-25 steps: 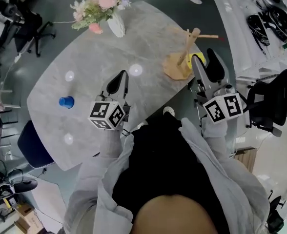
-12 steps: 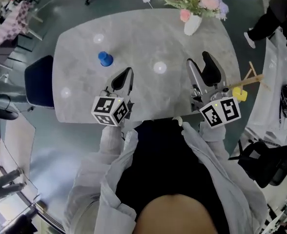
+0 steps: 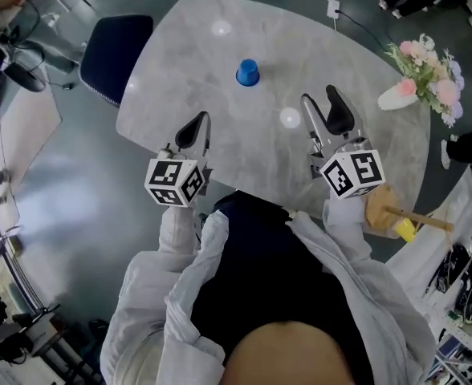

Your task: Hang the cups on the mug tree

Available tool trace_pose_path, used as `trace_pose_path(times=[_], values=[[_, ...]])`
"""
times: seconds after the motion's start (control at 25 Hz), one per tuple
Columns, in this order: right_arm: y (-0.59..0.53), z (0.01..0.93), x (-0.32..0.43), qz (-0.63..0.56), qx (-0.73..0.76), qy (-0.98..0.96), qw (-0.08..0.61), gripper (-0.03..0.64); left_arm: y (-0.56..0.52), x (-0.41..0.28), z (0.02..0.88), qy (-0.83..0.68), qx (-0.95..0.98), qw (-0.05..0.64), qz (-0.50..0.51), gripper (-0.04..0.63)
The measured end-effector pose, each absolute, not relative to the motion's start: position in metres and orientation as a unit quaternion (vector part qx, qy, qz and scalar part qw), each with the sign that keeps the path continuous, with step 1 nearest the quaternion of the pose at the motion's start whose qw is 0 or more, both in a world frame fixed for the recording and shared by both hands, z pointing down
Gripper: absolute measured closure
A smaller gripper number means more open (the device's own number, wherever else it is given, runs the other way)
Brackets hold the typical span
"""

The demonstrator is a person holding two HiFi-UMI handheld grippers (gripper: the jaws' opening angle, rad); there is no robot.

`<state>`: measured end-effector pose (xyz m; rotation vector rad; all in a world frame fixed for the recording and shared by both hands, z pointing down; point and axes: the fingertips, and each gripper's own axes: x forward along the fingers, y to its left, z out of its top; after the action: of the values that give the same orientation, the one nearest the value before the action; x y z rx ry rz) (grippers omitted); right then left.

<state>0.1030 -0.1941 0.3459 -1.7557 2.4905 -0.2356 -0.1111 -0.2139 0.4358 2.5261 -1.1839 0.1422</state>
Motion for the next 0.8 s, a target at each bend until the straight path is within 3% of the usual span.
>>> trace_pose_path(times=[0.24, 0.8], values=[[-0.255, 0.404, 0.057, -0.117, -0.538, 0.835, -0.014, 0.376, -0.221, -0.165, 0.458, -0.479, 0.854, 0.191, 0.058, 0.592], [-0.351, 0.543, 0.010, -0.187, -0.536, 0.814, -0.120, 0.333, -0.251, -0.206, 0.516, -0.519, 0.819, 0.232, 0.073, 0.592]])
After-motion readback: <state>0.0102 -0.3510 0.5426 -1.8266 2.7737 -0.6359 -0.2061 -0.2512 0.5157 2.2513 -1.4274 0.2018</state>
